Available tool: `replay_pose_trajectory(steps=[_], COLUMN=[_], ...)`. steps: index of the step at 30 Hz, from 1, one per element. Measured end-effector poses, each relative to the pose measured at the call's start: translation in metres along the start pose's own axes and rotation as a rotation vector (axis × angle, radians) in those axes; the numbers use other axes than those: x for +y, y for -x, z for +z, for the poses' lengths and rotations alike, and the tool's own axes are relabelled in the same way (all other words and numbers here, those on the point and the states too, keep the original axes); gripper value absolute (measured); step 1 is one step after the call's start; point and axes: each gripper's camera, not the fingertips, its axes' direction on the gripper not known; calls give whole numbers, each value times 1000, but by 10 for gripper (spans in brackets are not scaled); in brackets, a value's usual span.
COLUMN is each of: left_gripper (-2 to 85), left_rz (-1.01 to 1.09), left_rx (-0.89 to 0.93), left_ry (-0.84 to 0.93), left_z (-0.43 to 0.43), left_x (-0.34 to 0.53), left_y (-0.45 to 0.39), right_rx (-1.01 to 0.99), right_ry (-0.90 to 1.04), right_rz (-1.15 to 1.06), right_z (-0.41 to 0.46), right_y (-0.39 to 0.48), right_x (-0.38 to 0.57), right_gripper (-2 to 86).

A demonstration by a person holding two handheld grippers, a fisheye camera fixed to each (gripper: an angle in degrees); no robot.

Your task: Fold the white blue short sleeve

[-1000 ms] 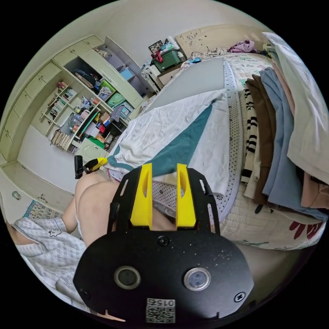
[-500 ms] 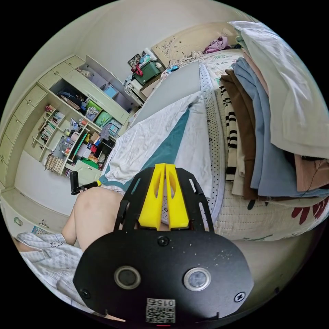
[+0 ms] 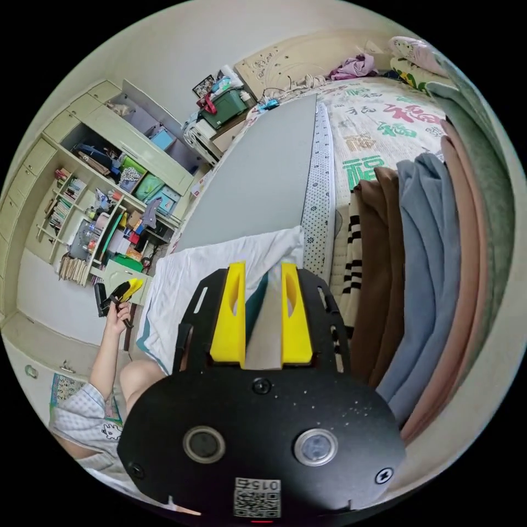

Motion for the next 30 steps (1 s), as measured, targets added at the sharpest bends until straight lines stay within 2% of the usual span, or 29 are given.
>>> replay_pose_trajectory(steps=[6,9,10,13,17,21,23,25,28,30], left_gripper=[101,59,24,2,-5,-4,-1,7,32,49], left_rz=[-117,-150,-143,-102,-117,-67,-66,-40,40,133], left_rx=[33,47,46,-3,21,-67,-86,-138,-169,-150], left_ry=[18,46,50,29,-38,9,31,-46,-173,-223], left_z=[52,64,65,56,40,45,47,30,-10,-33], left_x=[-36,-48,-50,-46,-37,-30,-25,-9,32,65], left_y=[21,30,31,27,27,11,3,-17,-57,-91], right_rx=[-37,-39,-22,14,-60,-48,-9,11,45,33], right_ry=[26,35,34,16,-27,-10,-2,-39,-106,-185], right_rz=[70,62,41,38,139,172,136,85,-49,-195], right_z=[44,53,56,57,57,76,89,85,62,36], right_y=[-33,-42,-44,-54,-92,-113,-111,-105,-85,-61], right_x=[-38,-45,-47,-48,-41,-29,-11,16,89,173], right_gripper=[77,51,35,3,-7,-7,-3,3,6,6])
